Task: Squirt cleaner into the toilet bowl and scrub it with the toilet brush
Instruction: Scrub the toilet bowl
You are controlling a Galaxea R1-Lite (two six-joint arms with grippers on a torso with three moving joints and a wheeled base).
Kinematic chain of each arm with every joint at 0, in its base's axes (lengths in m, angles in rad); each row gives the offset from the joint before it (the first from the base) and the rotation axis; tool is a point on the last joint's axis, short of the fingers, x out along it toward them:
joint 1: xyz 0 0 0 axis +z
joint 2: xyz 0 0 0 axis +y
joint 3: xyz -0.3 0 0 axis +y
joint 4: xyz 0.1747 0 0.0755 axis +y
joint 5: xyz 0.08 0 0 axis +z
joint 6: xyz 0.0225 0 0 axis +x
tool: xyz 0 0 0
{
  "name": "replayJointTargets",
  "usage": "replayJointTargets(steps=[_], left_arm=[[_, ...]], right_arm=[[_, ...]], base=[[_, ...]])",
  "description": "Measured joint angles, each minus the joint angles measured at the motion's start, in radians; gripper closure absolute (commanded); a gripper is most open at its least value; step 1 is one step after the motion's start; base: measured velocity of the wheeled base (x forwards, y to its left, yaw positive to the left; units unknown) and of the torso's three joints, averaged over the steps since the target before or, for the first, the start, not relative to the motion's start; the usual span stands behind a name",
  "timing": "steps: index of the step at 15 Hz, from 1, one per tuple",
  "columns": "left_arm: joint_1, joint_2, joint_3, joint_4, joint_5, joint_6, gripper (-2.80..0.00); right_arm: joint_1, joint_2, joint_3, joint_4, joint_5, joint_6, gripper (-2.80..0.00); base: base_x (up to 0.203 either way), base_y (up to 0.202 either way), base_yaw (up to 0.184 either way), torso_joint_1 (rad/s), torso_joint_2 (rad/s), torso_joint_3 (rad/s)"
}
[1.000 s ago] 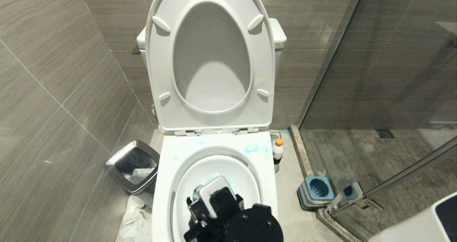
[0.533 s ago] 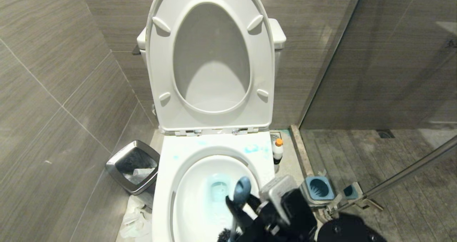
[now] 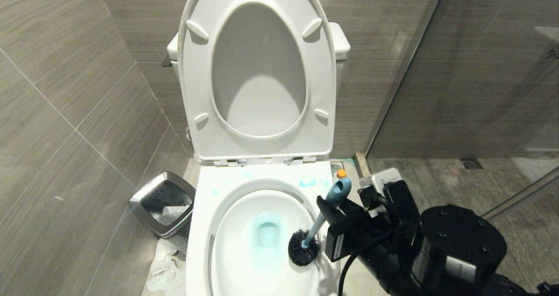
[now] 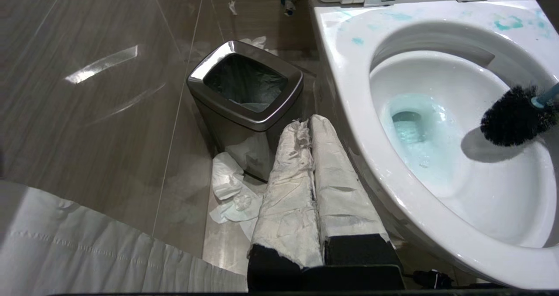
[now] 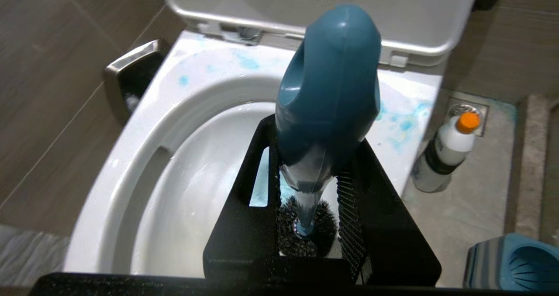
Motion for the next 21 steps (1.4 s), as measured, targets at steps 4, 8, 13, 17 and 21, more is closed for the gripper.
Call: replayJointTargets(steps=[4, 8, 13, 17, 21], left_arm=[[0.000, 0.000, 0.000, 0.000, 0.000, -0.001, 0.00], [0.000, 0.000, 0.000, 0.000, 0.000, 0.000, 0.00], [0.000, 0.000, 0.000, 0.000, 0.000, -0.001, 0.00], [0.000, 0.000, 0.000, 0.000, 0.000, 0.000, 0.00], [0.000, 0.000, 0.000, 0.000, 0.000, -0.001, 0.00]], right_arm=[[-0.075, 0.056, -0.083, 0.002, 0.018, -0.003, 0.00], [-0.110, 0.182, -0.292, 0.019, 0.021, -0.017, 0.00], [-0.119, 0.339, -0.615, 0.128, 0.044, -0.055, 0.00], [-0.106, 0.443, -0.826, 0.244, 0.065, -0.058, 0.00], [-0.053, 0.526, -0.988, 0.320, 0.081, -0.055, 0.00]], base=[[0.000, 0.000, 0.000, 0.000, 0.00, 0.000], [0.000, 0.000, 0.000, 0.000, 0.00, 0.000], [0.000, 0.000, 0.000, 0.000, 0.00, 0.000], [0.000, 0.000, 0.000, 0.000, 0.00, 0.000], [0.000, 0.000, 0.000, 0.000, 0.00, 0.000]])
